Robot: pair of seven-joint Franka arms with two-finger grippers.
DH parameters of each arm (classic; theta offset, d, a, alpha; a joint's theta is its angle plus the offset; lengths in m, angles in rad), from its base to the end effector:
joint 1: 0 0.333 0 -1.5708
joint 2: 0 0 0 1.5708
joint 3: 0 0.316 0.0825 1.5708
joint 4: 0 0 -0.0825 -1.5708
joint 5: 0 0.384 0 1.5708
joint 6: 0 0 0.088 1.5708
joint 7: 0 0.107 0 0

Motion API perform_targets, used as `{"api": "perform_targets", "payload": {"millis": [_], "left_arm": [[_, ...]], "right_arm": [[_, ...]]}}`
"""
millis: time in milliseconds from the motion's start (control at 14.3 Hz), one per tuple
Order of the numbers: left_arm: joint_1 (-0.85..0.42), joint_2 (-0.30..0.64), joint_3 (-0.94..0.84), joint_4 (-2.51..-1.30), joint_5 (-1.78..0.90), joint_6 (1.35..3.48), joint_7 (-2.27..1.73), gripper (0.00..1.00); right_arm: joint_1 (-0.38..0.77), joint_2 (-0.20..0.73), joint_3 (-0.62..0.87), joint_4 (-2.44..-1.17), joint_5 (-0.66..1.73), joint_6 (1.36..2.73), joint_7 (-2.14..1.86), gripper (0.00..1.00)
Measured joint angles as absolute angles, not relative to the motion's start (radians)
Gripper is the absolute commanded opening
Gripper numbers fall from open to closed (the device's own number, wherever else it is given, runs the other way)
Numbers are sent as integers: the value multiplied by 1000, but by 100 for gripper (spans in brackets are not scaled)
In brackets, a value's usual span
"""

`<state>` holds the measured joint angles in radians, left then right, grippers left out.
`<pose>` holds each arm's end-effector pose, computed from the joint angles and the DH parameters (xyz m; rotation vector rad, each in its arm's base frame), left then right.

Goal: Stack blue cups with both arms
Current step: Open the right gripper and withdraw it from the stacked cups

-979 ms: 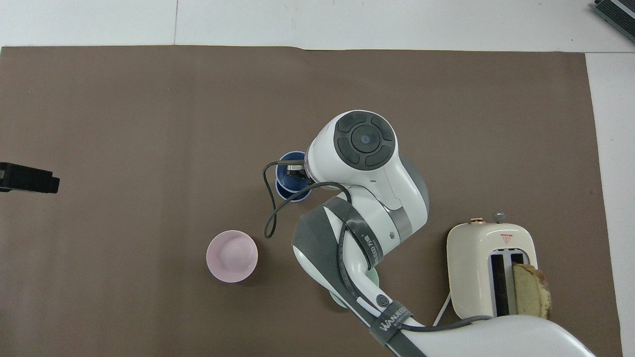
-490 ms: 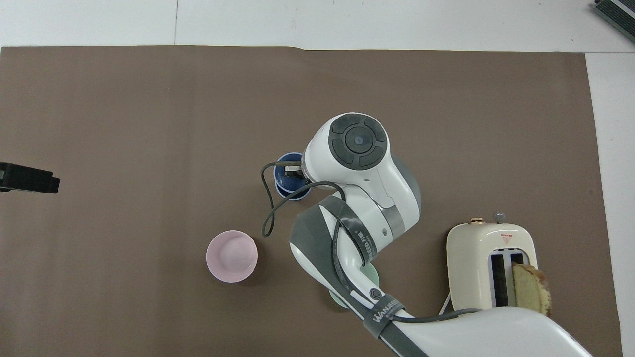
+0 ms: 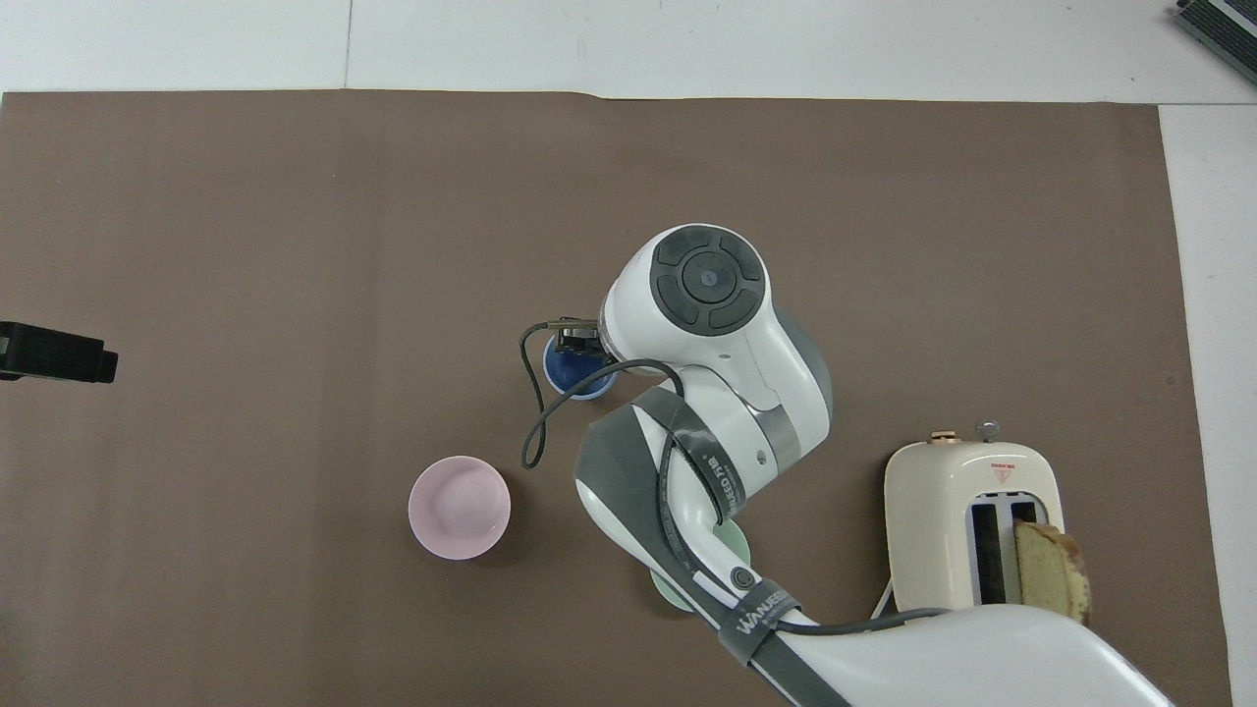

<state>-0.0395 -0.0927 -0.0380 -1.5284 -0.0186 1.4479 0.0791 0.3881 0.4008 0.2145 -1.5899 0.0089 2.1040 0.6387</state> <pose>0.5098 -0.0429 0.6828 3.1168 -0.2481 0.0190 0.5723 0.3717 0.4196 -2.9952 0.0925 -0.0705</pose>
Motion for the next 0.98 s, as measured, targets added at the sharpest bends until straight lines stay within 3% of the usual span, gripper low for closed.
{"api": "perform_targets", "payload": {"millis": [280, 979], "left_arm": [[-40, -93, -38, -1528, -19, 1448, 79, 100], [-39, -93, -38, -1528, -19, 1448, 79, 100]], "right_arm": [[345, 380, 206, -1570, -12, 2075, 627, 100], [134, 228, 197, -1561, -16, 1906, 366, 100]]}}
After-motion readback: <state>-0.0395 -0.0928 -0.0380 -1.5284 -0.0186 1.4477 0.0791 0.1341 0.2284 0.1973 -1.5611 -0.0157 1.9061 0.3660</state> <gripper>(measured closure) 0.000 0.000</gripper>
